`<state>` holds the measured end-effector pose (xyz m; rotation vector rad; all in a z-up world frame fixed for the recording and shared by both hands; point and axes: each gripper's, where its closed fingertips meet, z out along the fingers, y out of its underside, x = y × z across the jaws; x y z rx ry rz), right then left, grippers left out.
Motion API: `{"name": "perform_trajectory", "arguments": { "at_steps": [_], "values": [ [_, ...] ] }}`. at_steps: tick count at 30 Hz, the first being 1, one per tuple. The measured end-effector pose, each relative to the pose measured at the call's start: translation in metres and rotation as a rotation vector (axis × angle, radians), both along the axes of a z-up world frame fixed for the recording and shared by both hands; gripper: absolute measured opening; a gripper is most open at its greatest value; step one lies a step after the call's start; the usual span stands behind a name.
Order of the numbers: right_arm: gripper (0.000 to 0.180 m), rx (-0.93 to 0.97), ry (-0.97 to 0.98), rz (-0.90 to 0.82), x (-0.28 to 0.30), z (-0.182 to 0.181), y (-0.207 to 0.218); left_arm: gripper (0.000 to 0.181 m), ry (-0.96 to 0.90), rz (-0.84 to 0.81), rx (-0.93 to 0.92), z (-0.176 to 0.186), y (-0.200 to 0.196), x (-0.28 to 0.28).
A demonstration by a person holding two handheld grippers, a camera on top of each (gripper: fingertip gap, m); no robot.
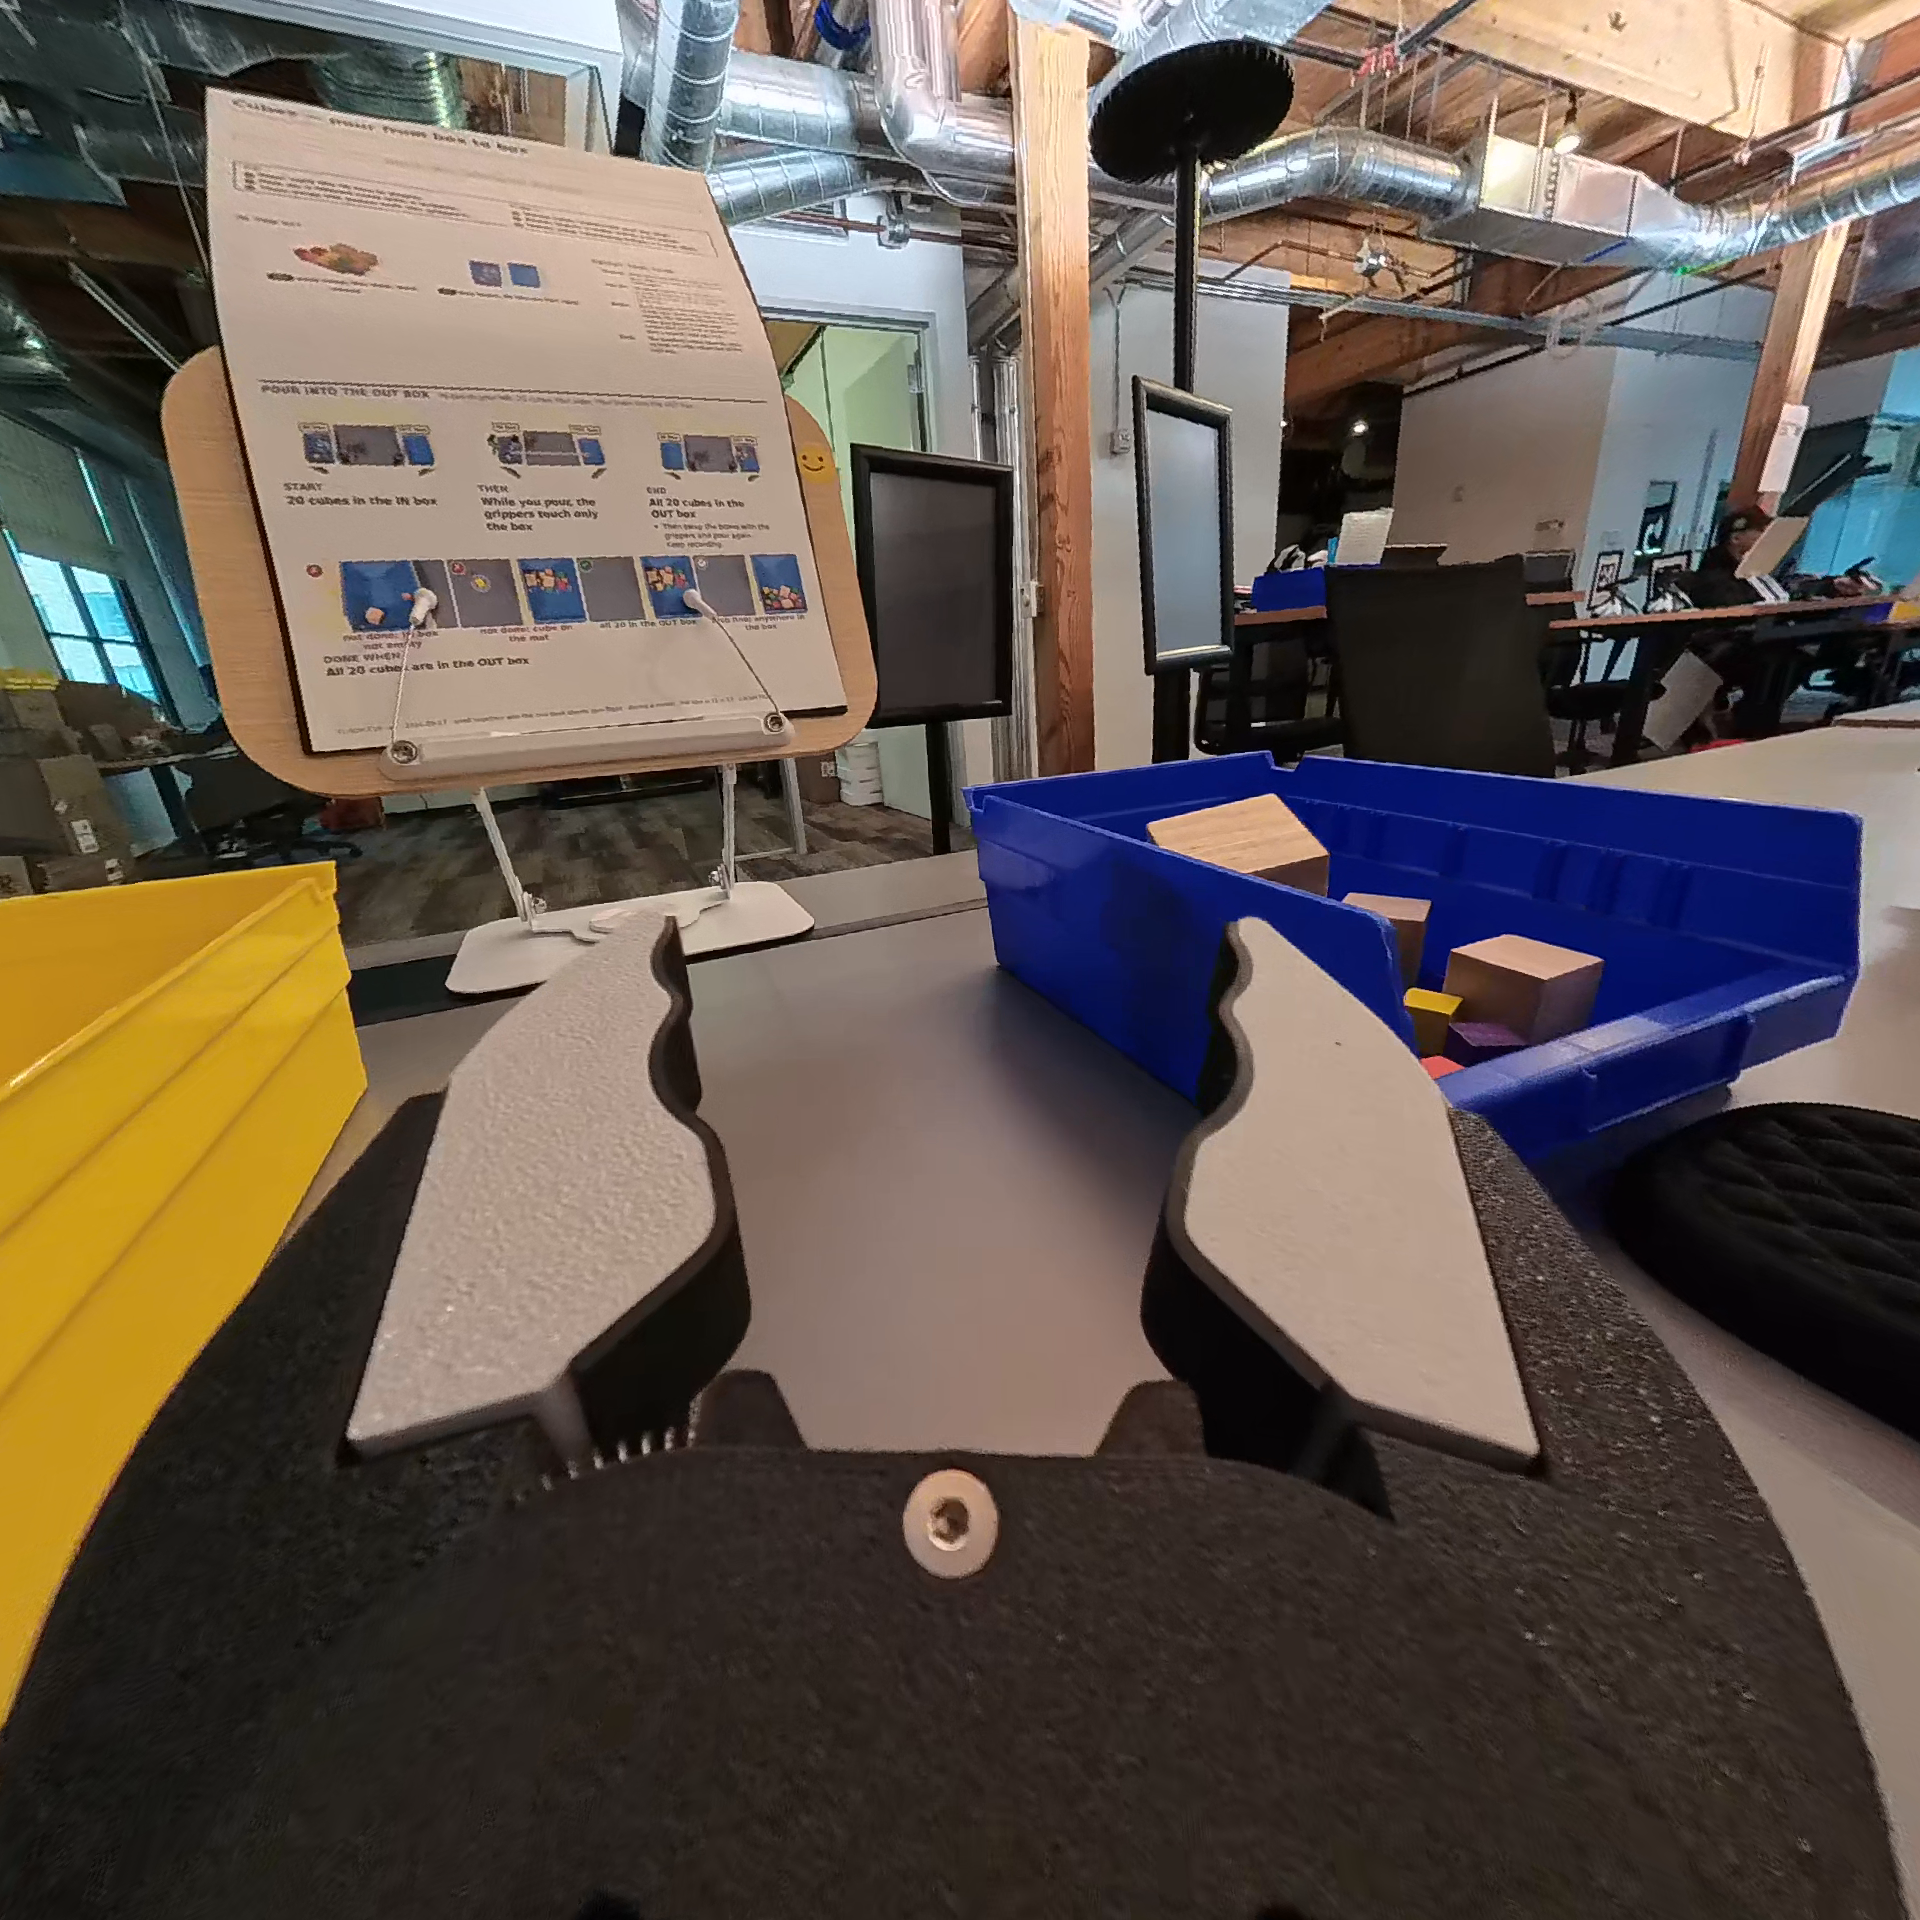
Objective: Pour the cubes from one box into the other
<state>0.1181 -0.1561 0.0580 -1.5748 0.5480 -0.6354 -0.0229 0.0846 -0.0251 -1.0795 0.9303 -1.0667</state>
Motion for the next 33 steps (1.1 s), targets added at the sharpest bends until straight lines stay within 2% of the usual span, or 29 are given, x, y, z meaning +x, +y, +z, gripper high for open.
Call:
{"name": "perform_trajectory", "arguments": {
  "at_steps": [3,6,8,10,12,13,15,18,22,28,31,33],
  "values": [
    [0.062,-0.078,0.088,-0.051,0.029,-0.021,0.003,0.096,0.016,-0.018,-0.014,-0.002,-0.007,-0.004],
    [0.063,-0.295,0.169,-0.074,0.076,-0.045,0.015,0.093,-0.013,-0.037,-0.027,0.004,-0.014,-0.01],
    [0.063,-0.444,0.295,-0.038,0.11,-0.062,0.031,0.092,0.007,-0.078,-0.063,0.0,-0.02,-0.006],
    [0.052,-0.497,0.49,0.028,0.137,-0.077,0.055,0.092,0.033,-0.161,-0.144,-0.005,-0.028,-0.003],
    [0.042,-0.537,0.576,0.03,0.165,-0.088,0.074,0.09,0.029,-0.219,-0.22,-0.006,-0.03,-0.003],
    [0.04,-0.583,0.604,0.037,0.173,-0.098,0.079,0.088,0.029,-0.233,-0.253,-0.007,-0.029,-0.003],
    [0.05,-0.724,0.693,0.032,0.177,-0.123,0.077,0.088,0.029,-0.26,-0.318,-0.009,-0.026,-0.004],
    [0.05,-0.866,0.71,-0.002,0.179,-0.145,0.064,0.077,0.018,-0.266,-0.306,-0.007,-0.026,-0.007],
    [0.011,-0.852,0.84,0.069,0.156,-0.163,0.065,0.081,0.027,-0.264,-0.236,-0.006,-0.033,-0.006],
    [0.007,-0.838,0.861,0.014,0.154,-0.166,0.067,0.084,0.03,-0.314,-0.252,-0.006,-0.037,-0.002],
    [0.007,-0.794,0.896,0.006,0.156,-0.166,0.068,0.084,0.05,-0.254,-0.29,0.0,-0.022,-0.007],
    [0.006,-0.762,0.919,0.01,0.157,-0.166,0.068,0.077,0.115,-0.175,-0.228,0.014,-0.005,-0.024]
  ]
}}
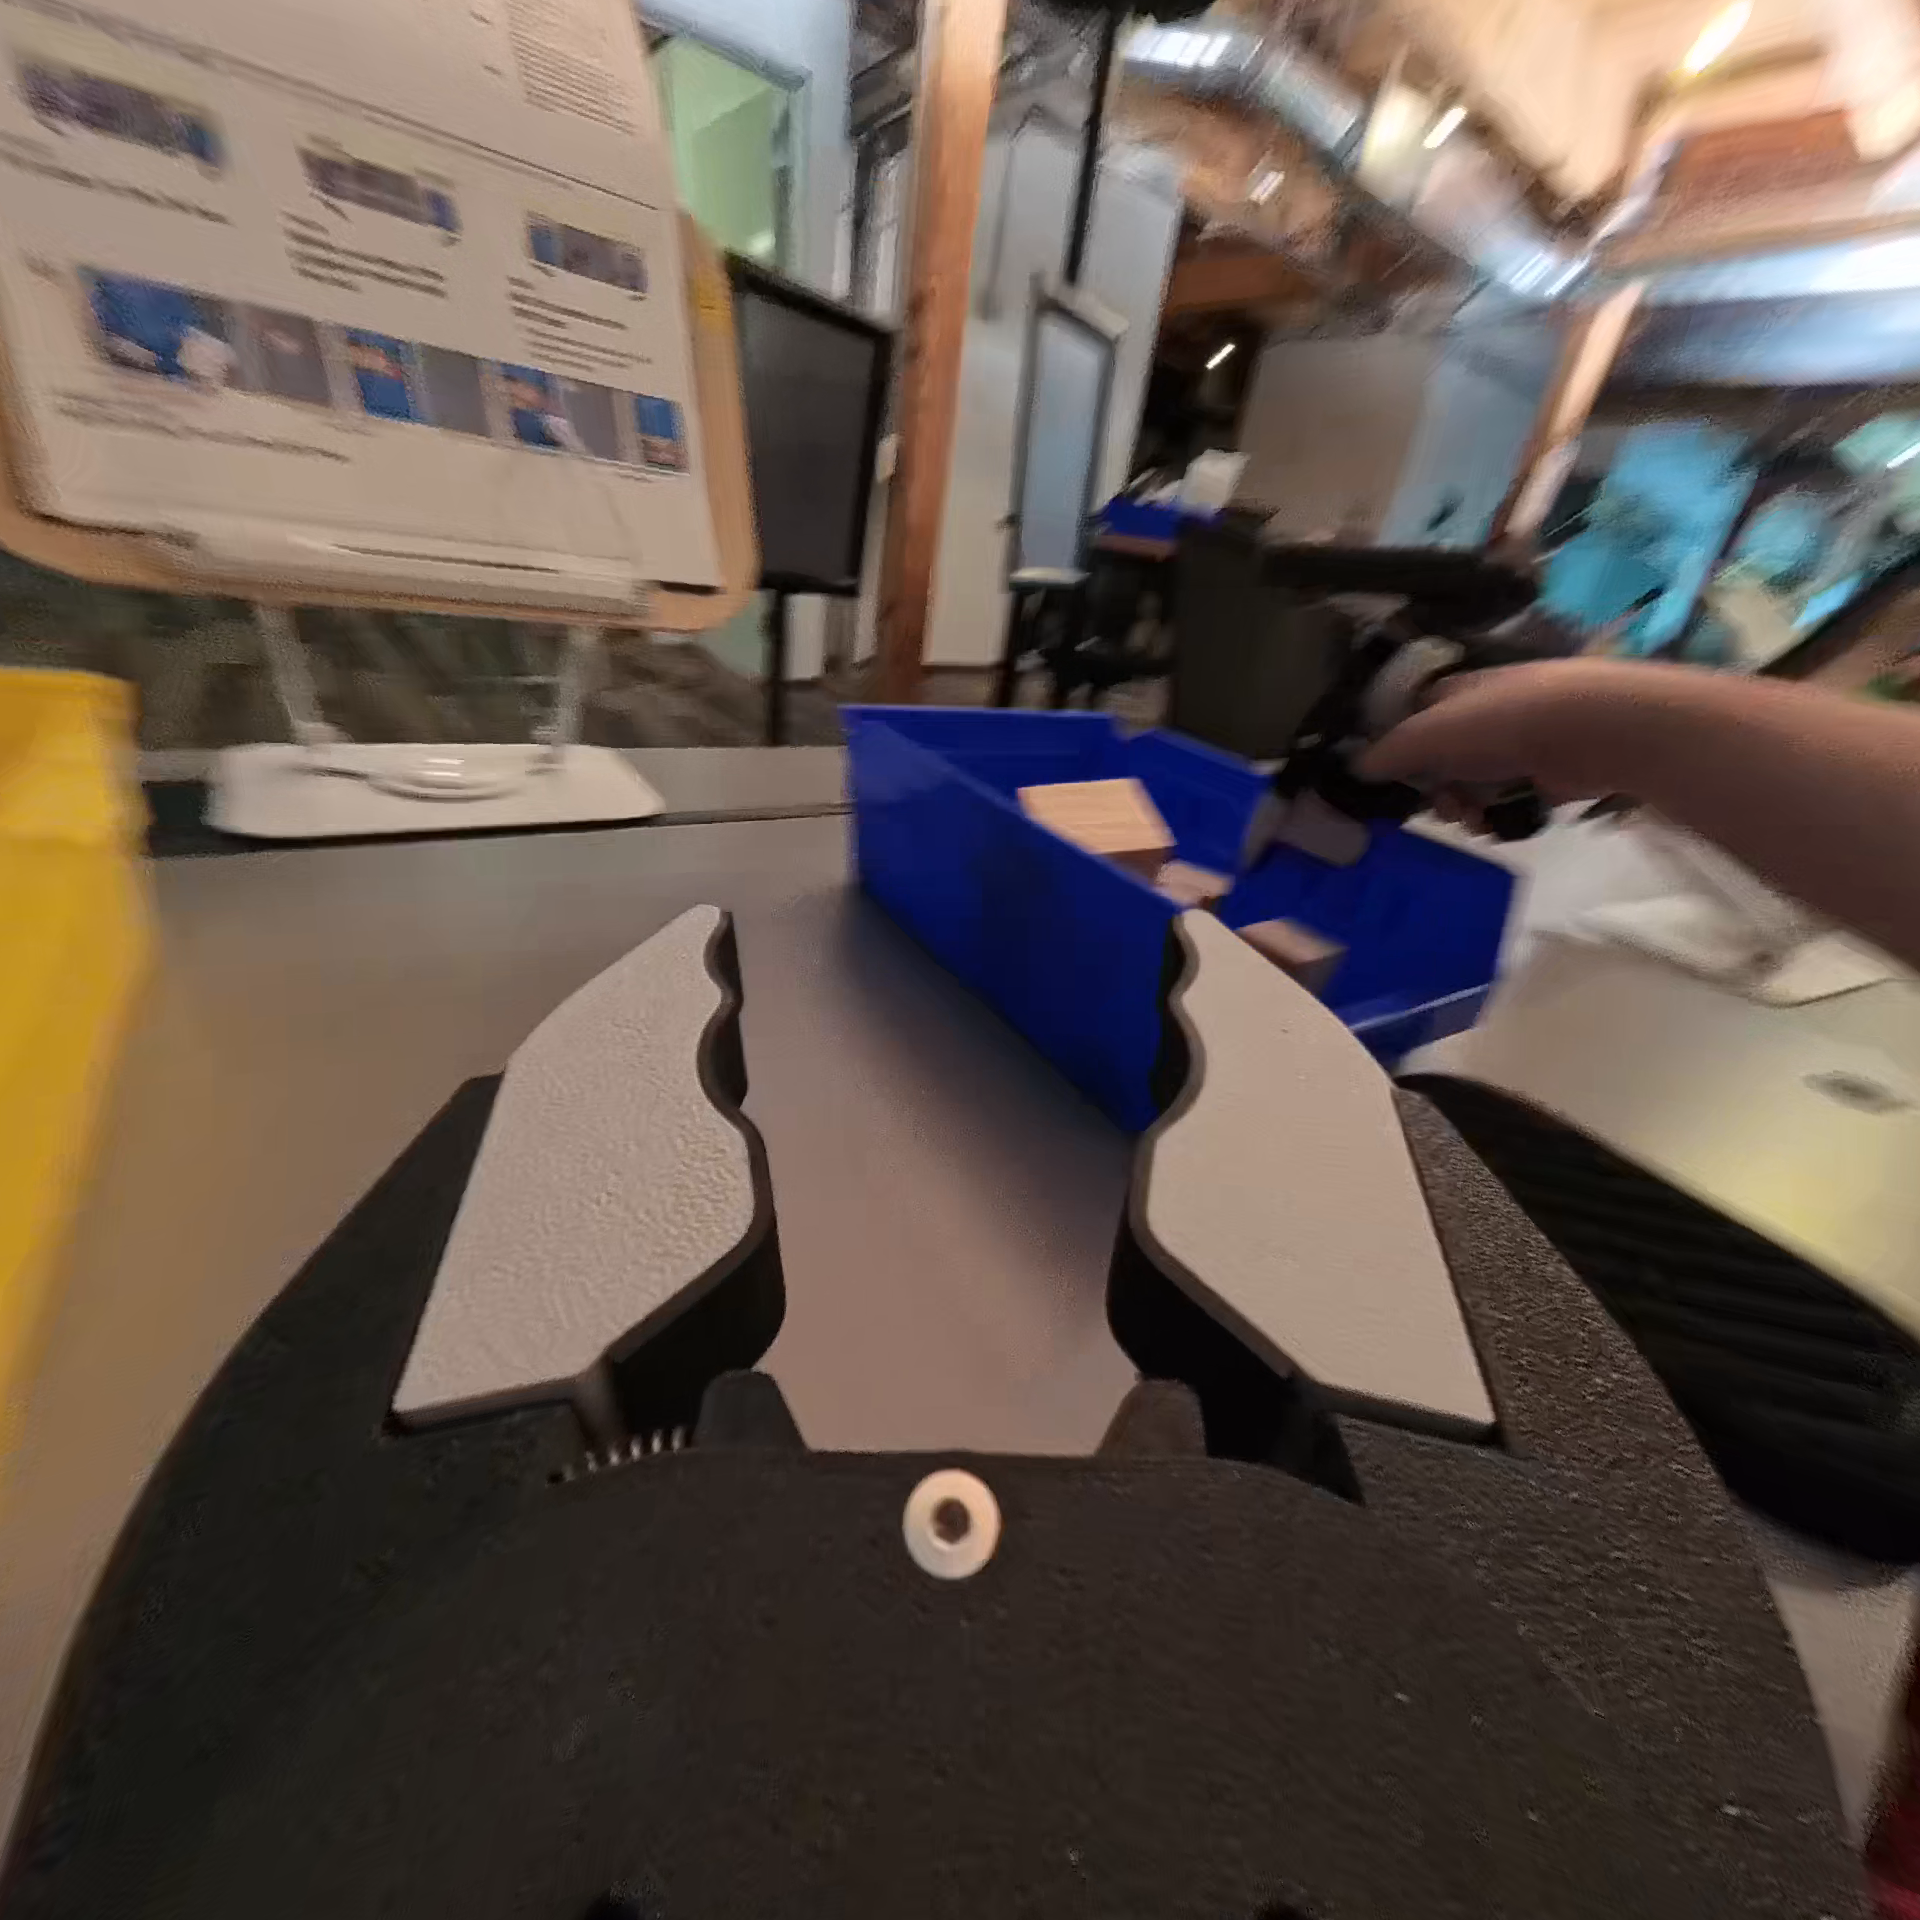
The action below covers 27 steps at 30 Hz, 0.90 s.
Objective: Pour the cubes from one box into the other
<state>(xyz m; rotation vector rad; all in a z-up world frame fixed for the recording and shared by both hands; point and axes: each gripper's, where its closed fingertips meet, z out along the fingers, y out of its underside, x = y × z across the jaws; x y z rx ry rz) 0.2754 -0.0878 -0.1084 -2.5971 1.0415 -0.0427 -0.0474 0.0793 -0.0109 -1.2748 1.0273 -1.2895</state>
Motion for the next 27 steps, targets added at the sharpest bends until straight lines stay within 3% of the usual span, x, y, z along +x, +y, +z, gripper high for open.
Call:
{"name": "perform_trajectory", "arguments": {
  "at_steps": [3,6,8,10,13,16,19,22,25,27],
  "values": [
    [0.006,0.032,0.028,0.012,-0.001,-0.001,0.0,0.08,0.177,0.185,0.212,0.033,0.065,-0.039],
    [0.006,0.062,0.015,0.013,-0.001,-0.001,0.0,0.077,0.364,0.363,0.317,0.064,0.167,-0.079],
    [0.007,0.069,-0.015,0.012,-0.001,-0.001,0.001,0.081,0.552,0.424,0.245,0.061,0.237,-0.1],
    [0.007,0.072,-0.031,0.018,-0.001,-0.001,0.001,0.053,0.735,0.415,0.171,0.042,0.292,-0.115],
    [0.008,0.067,-0.002,0.024,-0.002,-0.004,0.001,0.061,0.814,0.433,0.049,0.011,0.35,-0.128],
    [0.008,0.04,0.008,0.039,-0.002,-0.01,0.001,0.077,0.921,0.4,-0.065,-0.029,0.372,-0.135],
    [0.009,-0.012,0.008,0.063,-0.004,-0.013,0.0,0.076,1.05,0.348,-0.061,-0.063,0.375,-0.135],
    [0.009,-0.04,0.027,0.07,-0.004,-0.015,-0.001,0.058,1.2,0.27,-0.104,-0.094,0.367,-0.137],
    [0.012,-0.042,0.077,0.102,-0.007,-0.016,-0.001,0.015,1.197,0.153,-0.24,-0.104,0.352,-0.125],
    [0.015,-0.045,0.125,0.134,-0.01,-0.017,-0.001,0.014,1.197,0.13,-0.253,-0.104,0.352,-0.121]
  ]
}}
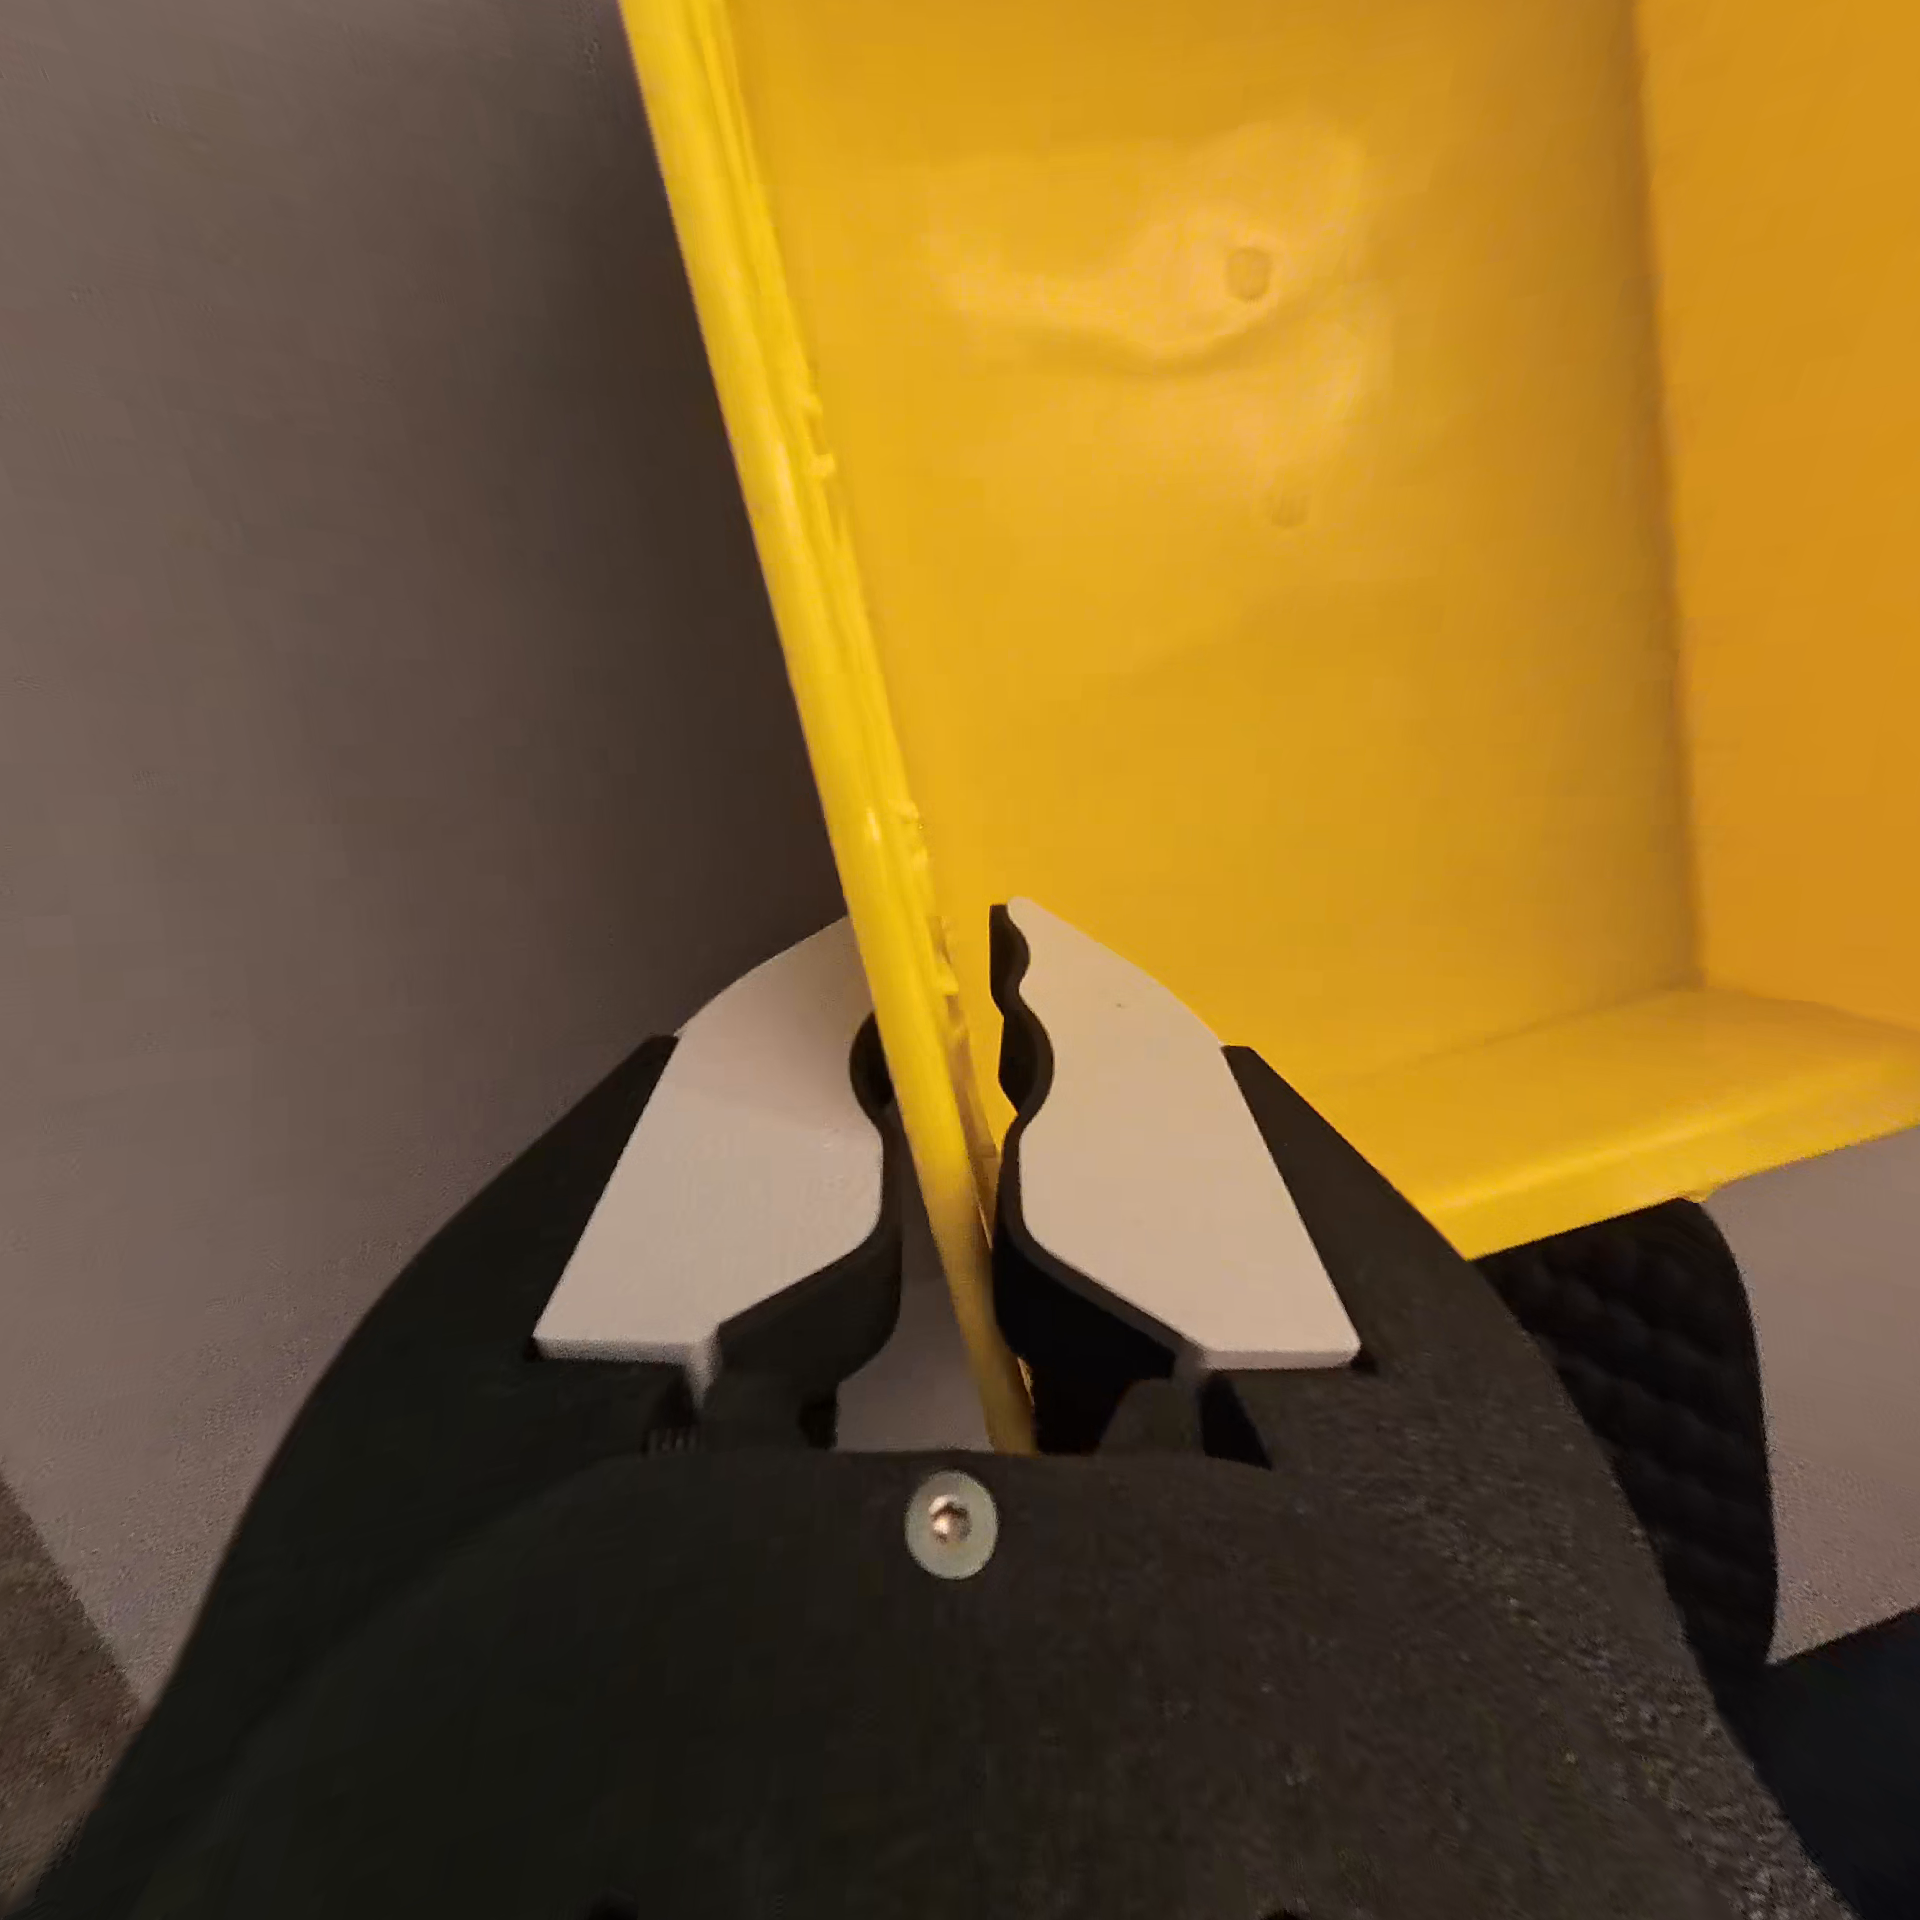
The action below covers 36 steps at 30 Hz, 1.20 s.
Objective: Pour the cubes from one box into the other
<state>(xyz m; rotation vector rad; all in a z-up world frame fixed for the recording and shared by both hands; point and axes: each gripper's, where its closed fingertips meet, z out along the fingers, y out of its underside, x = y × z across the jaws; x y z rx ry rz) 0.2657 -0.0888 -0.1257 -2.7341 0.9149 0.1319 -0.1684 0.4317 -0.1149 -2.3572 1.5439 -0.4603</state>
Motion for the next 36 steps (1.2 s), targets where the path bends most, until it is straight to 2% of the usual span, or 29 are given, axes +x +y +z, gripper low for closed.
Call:
{"name": "perform_trajectory", "arguments": {
  "at_steps": [3,8,18,20,22,28,36],
  "values": [
    [0.016,-0.029,0.079,0.019,0.0,-0.003,0.003,0.01,0.063,-0.055,0.056,-0.001,0.001,0.0],
    [0.014,-0.098,0.109,0.033,0.008,-0.005,0.008,0.013,0.112,-0.103,0.026,-0.003,-0.028,0.01],
    [0.016,-0.094,0.142,0.001,0.018,-0.004,0.017,0.021,0.132,-0.192,-0.012,-0.008,-0.105,0.044],
    [0.015,-0.098,0.122,0.008,0.022,-0.003,0.018,0.022,0.154,-0.217,-0.084,-0.016,-0.128,0.047],
    [0.014,-0.102,0.134,0.005,0.024,-0.001,0.018,0.027,0.131,-0.213,-0.145,-0.017,-0.147,0.055],
    [0.011,-0.066,0.092,-0.07,0.043,0.001,0.03,0.028,0.104,-0.22,-0.132,-0.018,-0.173,0.069],
    [0.006,-0.165,0.124,-0.116,0.046,-0.012,0.032,0.03,0.098,-0.22,-0.144,-0.018,-0.215,0.087]
  ]
}}
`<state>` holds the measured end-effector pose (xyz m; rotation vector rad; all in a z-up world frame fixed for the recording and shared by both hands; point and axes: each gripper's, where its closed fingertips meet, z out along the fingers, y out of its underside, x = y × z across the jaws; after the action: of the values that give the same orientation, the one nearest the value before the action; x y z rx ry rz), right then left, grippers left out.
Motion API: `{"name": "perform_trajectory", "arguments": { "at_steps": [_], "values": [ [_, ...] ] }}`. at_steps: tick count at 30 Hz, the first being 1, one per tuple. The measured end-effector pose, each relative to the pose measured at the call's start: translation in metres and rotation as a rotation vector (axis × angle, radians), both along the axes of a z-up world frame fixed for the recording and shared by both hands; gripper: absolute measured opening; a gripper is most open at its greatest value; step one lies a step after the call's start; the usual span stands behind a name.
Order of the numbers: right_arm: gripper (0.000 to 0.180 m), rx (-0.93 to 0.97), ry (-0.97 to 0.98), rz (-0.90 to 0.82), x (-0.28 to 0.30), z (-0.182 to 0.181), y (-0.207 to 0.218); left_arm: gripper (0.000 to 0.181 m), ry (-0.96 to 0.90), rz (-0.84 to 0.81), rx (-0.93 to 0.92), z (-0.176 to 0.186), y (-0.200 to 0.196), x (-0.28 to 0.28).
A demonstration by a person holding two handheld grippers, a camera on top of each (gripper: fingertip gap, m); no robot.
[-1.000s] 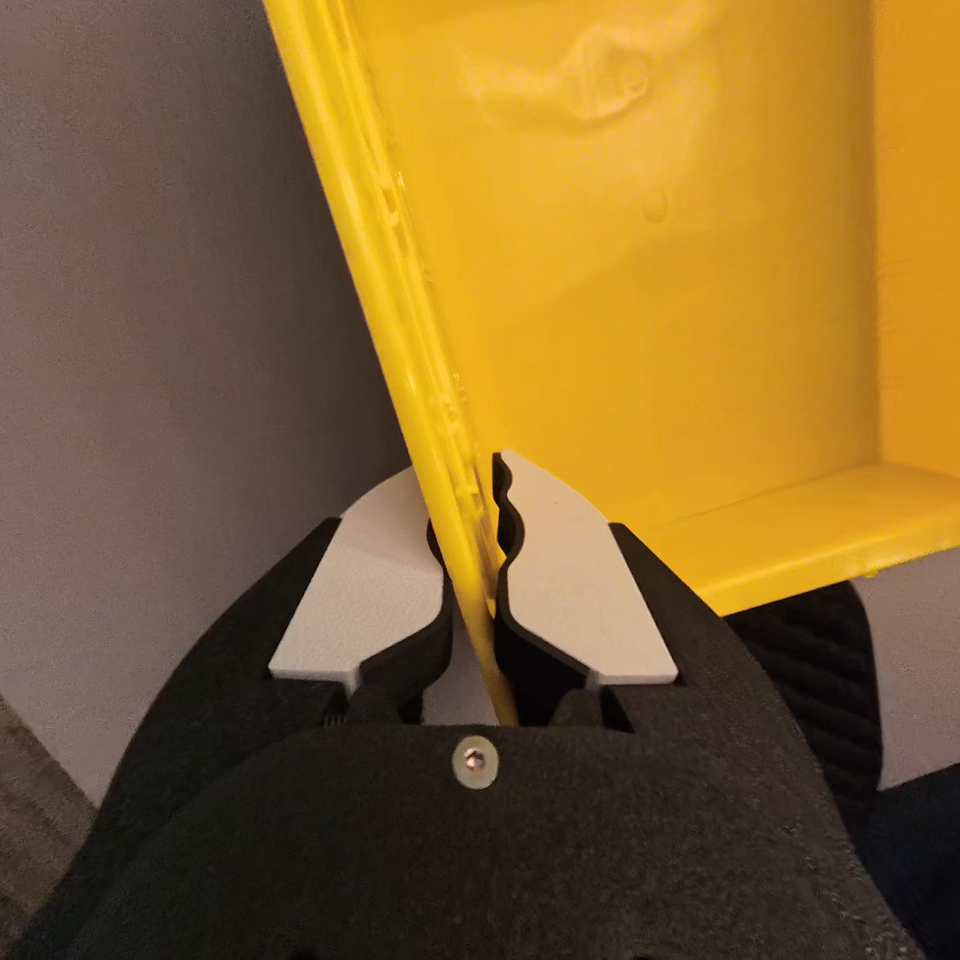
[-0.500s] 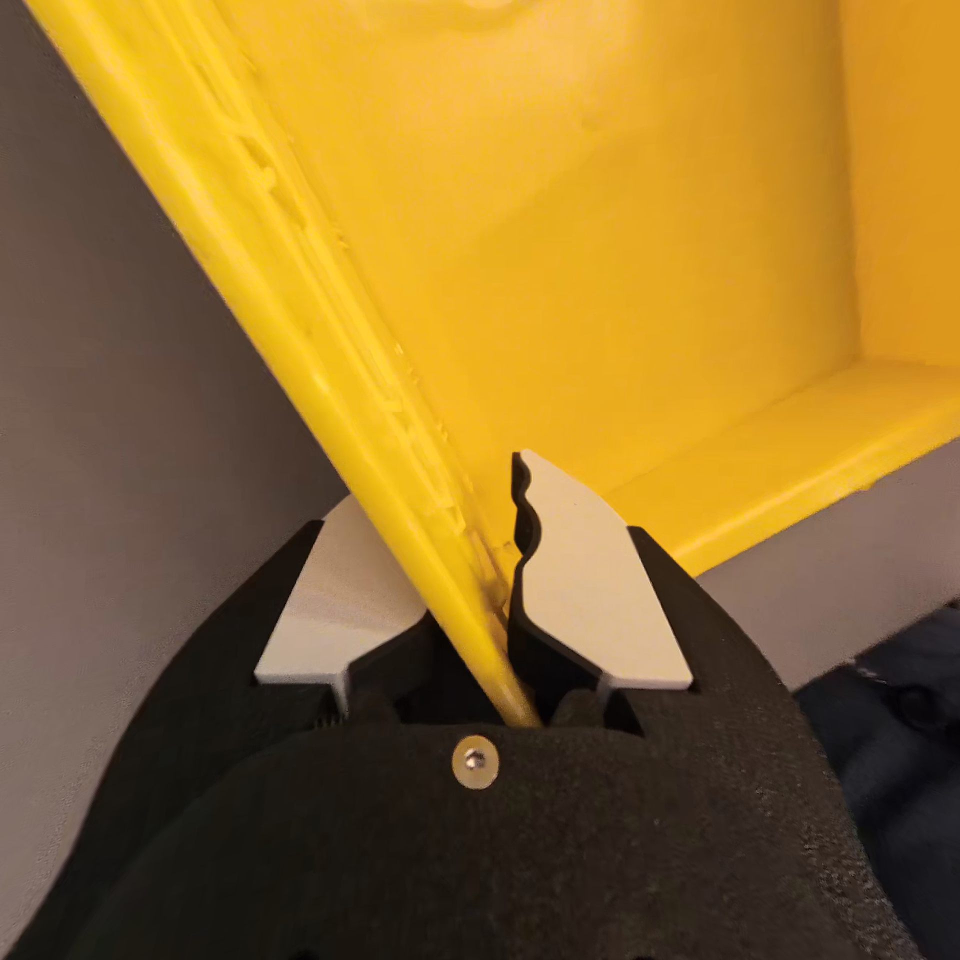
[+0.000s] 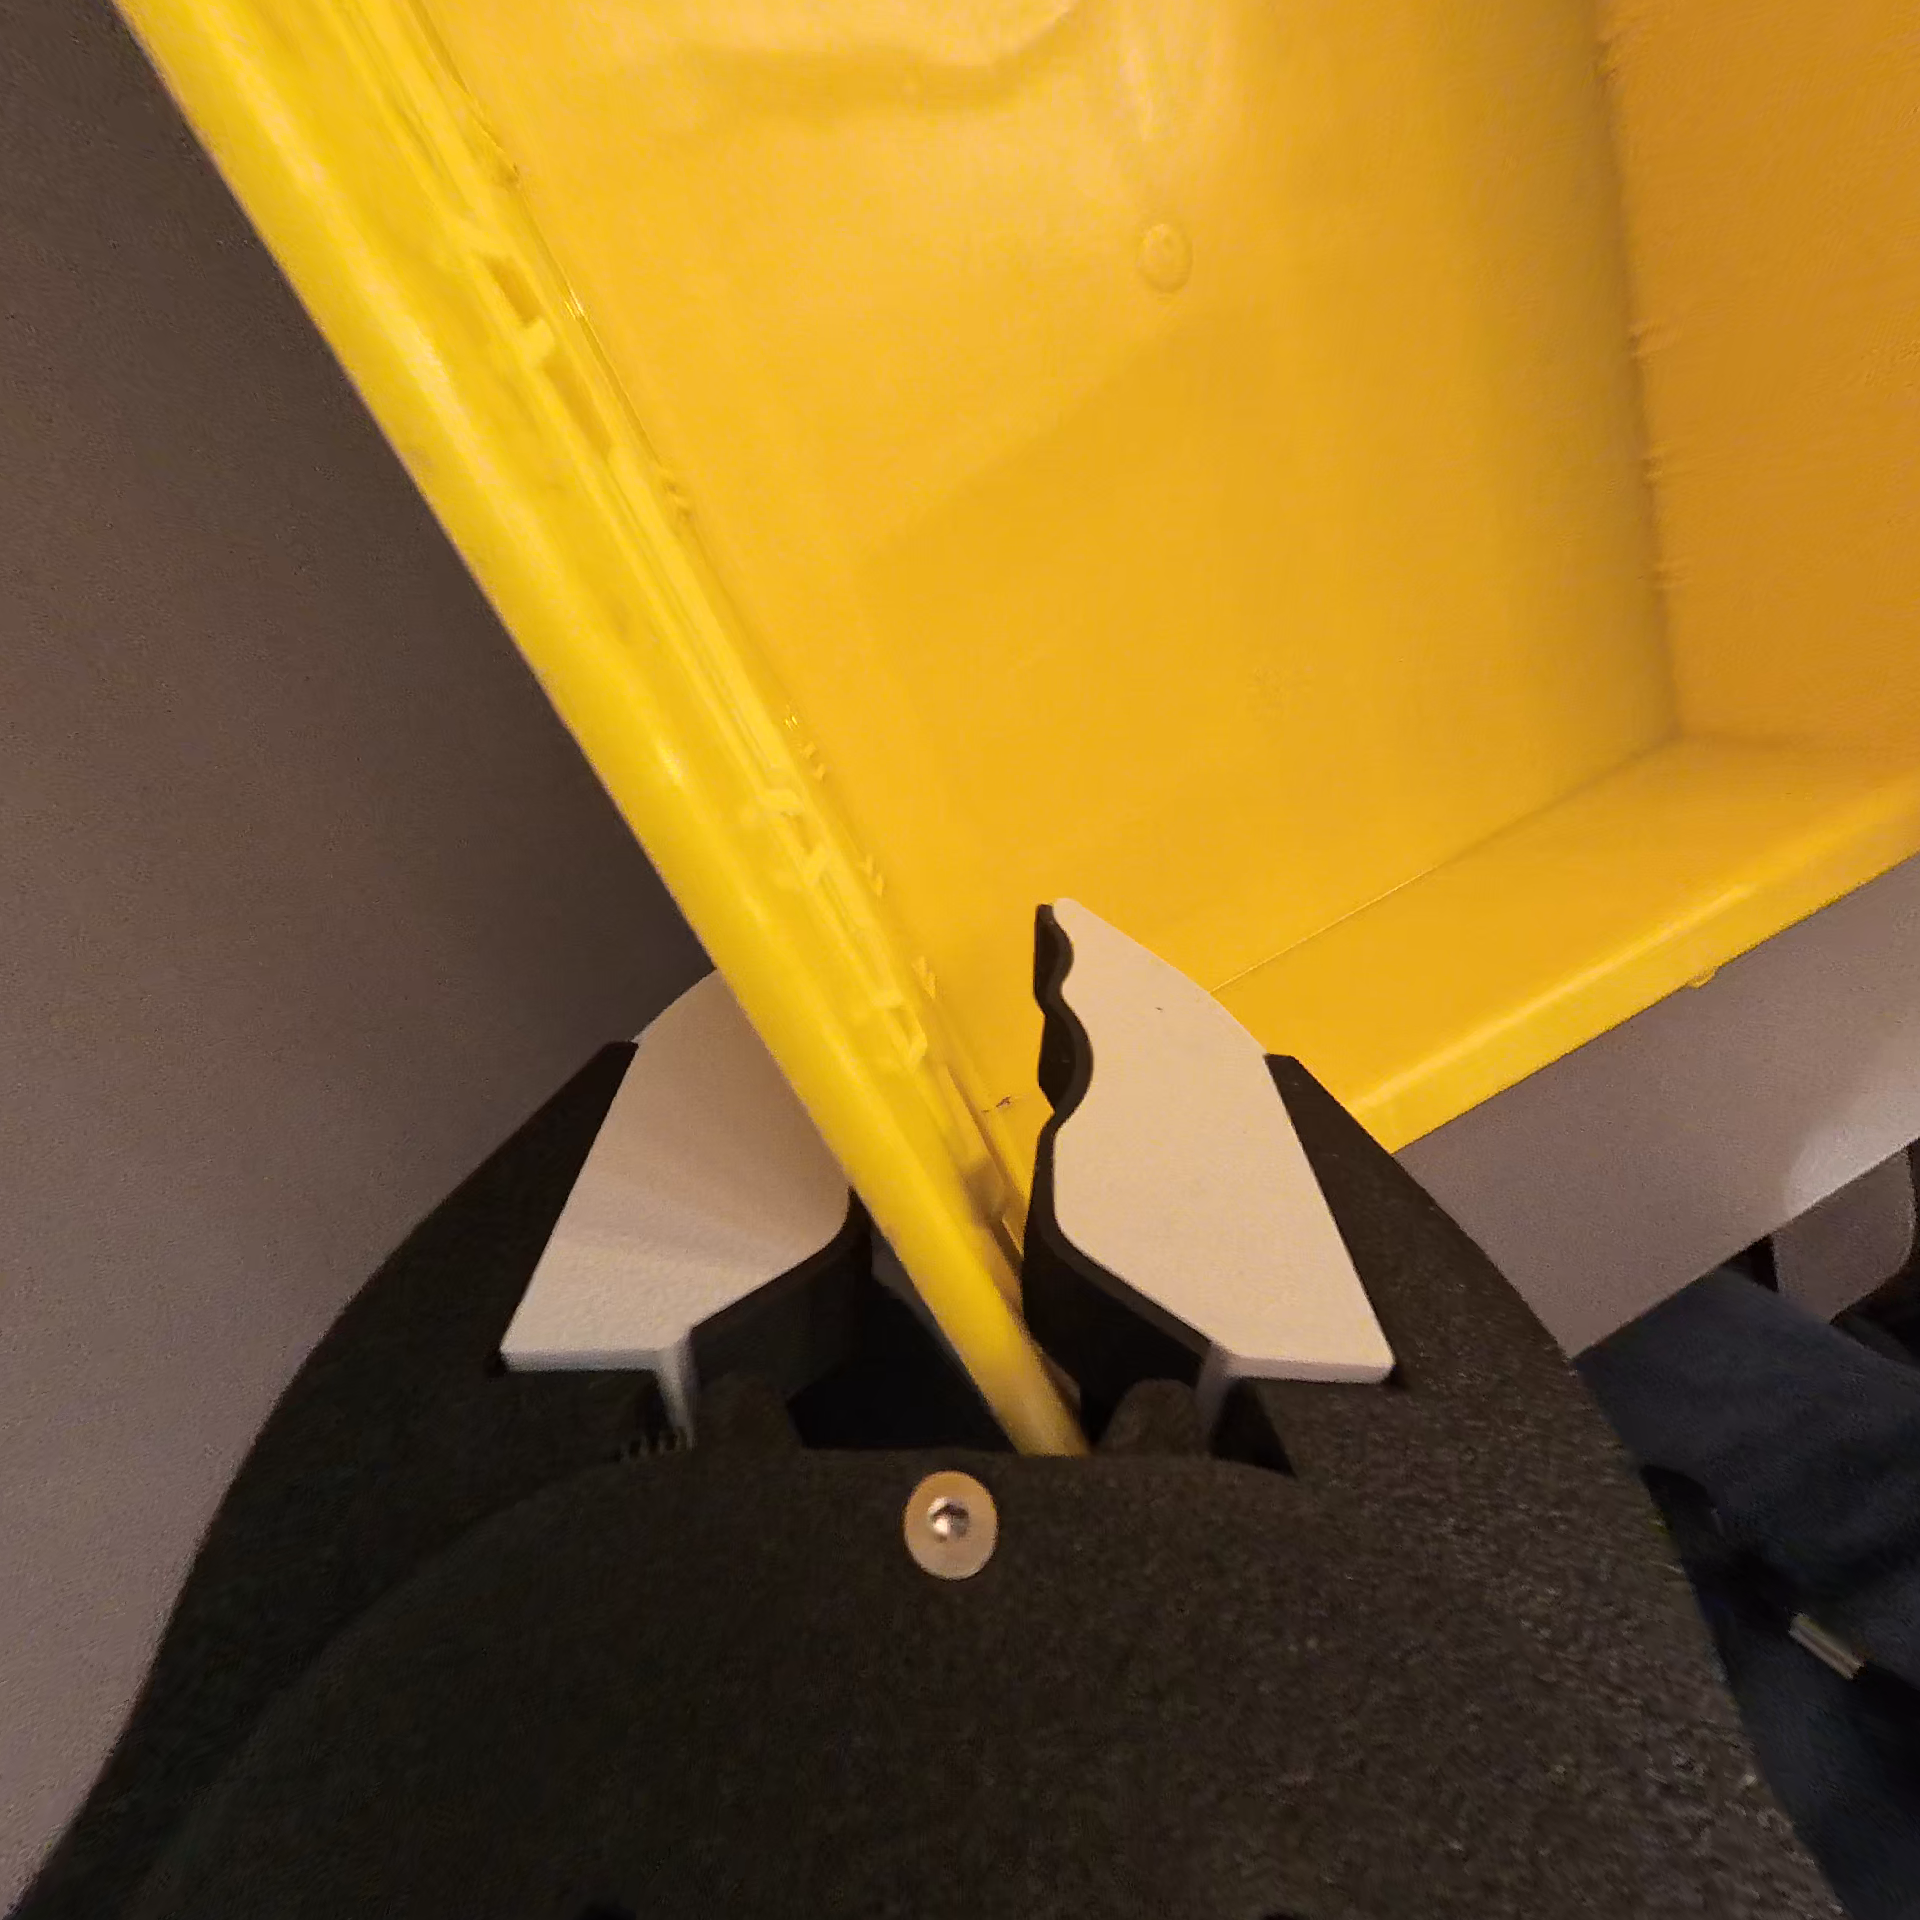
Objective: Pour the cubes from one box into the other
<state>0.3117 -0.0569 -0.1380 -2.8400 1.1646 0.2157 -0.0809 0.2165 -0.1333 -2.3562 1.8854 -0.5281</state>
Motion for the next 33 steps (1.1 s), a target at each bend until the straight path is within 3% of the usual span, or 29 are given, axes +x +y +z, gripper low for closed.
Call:
{"name": "perform_trajectory", "arguments": {
  "at_steps": [14,19,22,25,33],
  "values": [
    [0.005,-0.002,0.061,0.032,0.002,0.0,-0.005,0.066,-0.156,-0.005,-0.159,0.01,-0.08,0.022],
    [0.006,0.006,0.046,0.041,0.013,0.009,-0.021,0.069,-0.377,0.022,-0.223,0.052,-0.081,0.014],
    [0.006,0.005,0.026,0.032,0.02,0.022,-0.03,0.063,-0.498,-0.011,-0.19,0.086,-0.081,-0.007],
    [0.006,-0.058,0.063,0.055,0.015,0.038,-0.041,0.063,-0.514,-0.021,-0.16,0.096,-0.076,-0.037],
    [0.006,-0.174,0.069,0.128,-0.005,0.109,-0.022,0.057,-0.547,0.121,-0.235,0.074,-0.054,-0.111]
  ]
}}
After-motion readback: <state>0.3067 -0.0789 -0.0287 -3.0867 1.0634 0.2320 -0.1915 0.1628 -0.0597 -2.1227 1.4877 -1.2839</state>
